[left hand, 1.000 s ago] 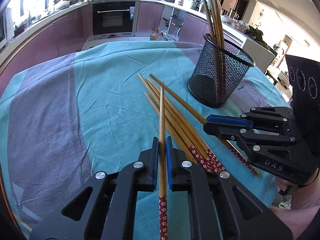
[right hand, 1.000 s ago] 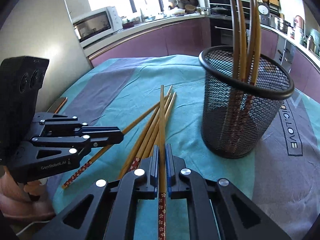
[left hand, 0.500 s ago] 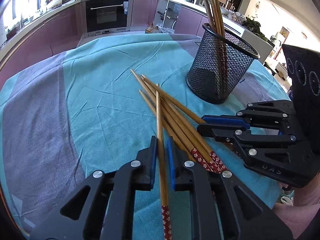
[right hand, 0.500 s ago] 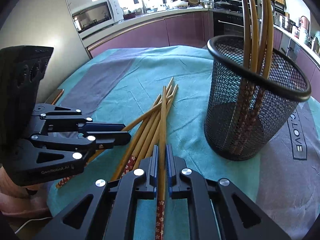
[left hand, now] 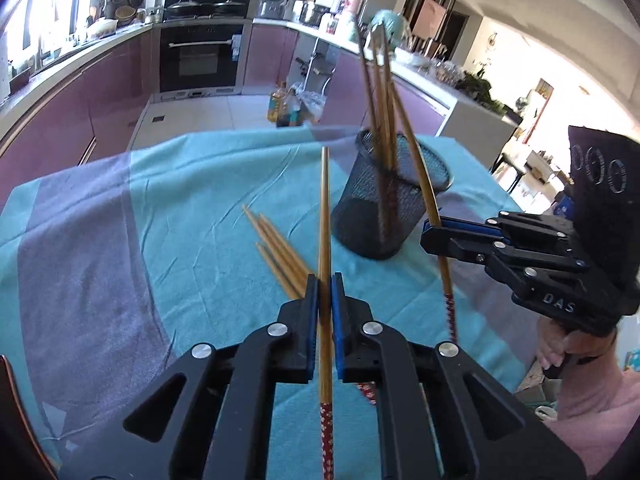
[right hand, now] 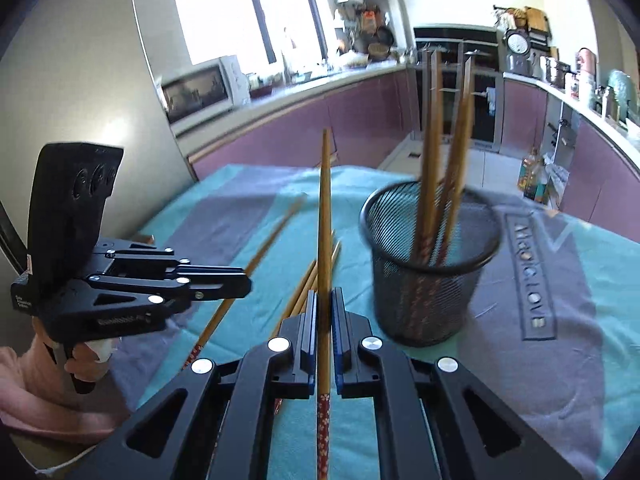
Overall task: Organize utensils
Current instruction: 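Grasp a chopstick with the right tool while the left tool grasps another, lift, then lower both held chopsticks upright into the black mesh cup and open both tools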
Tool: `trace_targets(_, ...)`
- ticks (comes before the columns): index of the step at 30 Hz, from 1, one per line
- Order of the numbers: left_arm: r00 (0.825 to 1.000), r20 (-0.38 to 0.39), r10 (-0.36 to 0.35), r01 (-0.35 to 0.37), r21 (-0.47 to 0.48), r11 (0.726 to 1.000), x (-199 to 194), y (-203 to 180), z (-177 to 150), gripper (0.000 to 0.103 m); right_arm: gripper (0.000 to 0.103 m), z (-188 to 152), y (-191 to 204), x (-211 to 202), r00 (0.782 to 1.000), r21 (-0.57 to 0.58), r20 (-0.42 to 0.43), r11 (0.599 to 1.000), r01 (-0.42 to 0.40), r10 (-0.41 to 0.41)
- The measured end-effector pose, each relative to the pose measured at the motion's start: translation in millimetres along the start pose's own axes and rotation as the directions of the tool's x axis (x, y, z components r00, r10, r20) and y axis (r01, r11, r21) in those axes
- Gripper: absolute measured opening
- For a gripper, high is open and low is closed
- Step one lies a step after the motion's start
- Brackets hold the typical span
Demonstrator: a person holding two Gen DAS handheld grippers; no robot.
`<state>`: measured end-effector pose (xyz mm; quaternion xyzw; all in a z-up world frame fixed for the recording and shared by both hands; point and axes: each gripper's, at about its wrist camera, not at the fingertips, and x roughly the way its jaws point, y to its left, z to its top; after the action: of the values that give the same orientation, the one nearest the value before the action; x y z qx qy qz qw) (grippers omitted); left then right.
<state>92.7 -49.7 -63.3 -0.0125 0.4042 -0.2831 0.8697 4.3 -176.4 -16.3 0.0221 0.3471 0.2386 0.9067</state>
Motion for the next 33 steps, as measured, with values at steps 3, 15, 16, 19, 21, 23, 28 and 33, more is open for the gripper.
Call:
trace_targets(3, 0.999, 0.040, -0.025, 0.024, 0.006, 1.000, -18, -1, 8, 0.007, 0.006, 7, -4, -14, 0.999, 0.009, 0.042, 1.000, 0.006, -0.006)
trace_targets(15, 0.978, 0.170, -0.124, 0.122, 0.021, 0.992, -64, -15, 44, 0.007, 0.006, 41, -25, -48, 0.982, 0.055, 0.189, 0.998, 0.015, -0.025)
trace_targets(16, 0.974, 0.184, -0.133, 0.132, 0.021, 0.991, -67, -16, 49, 0.007, 0.006, 45, -28, -50, 0.978, 0.061, 0.205, 0.998, 0.018, -0.030)
trace_targets(19, 0.963, 0.228, -0.141, 0.139, 0.027, 0.990, -74, -22, 64, 0.007, 0.006, 56, -33, -54, 0.968, 0.079, 0.244, 0.996, 0.032, -0.050)
trace_targets(21, 0.955, 0.256, -0.153, 0.150, 0.029, 0.988, -78, -25, 77, 0.007, 0.006, 64, -37, -56, 0.961, 0.088, 0.271, 0.995, 0.039, -0.062)
trace_targets(23, 0.947, 0.281, -0.156, 0.153, 0.032, 0.988, -81, -28, 89, 0.007, 0.006, 73, -41, -57, 0.953, 0.099, 0.295, 0.994, 0.044, -0.072)
trace_targets(28, 0.930, 0.332, -0.159, 0.154, 0.040, 0.987, -87, -38, 115, 0.007, 0.006, 87, -50, -52, 0.939, 0.125, 0.330, 0.990, 0.060, -0.099)
trace_targets(33, 0.930, 0.339, -0.140, 0.130, 0.050, 0.990, -81, -47, 133, 0.007, 0.006, 97, -56, -39, 0.932, 0.139, 0.338, 0.986, 0.089, -0.131)
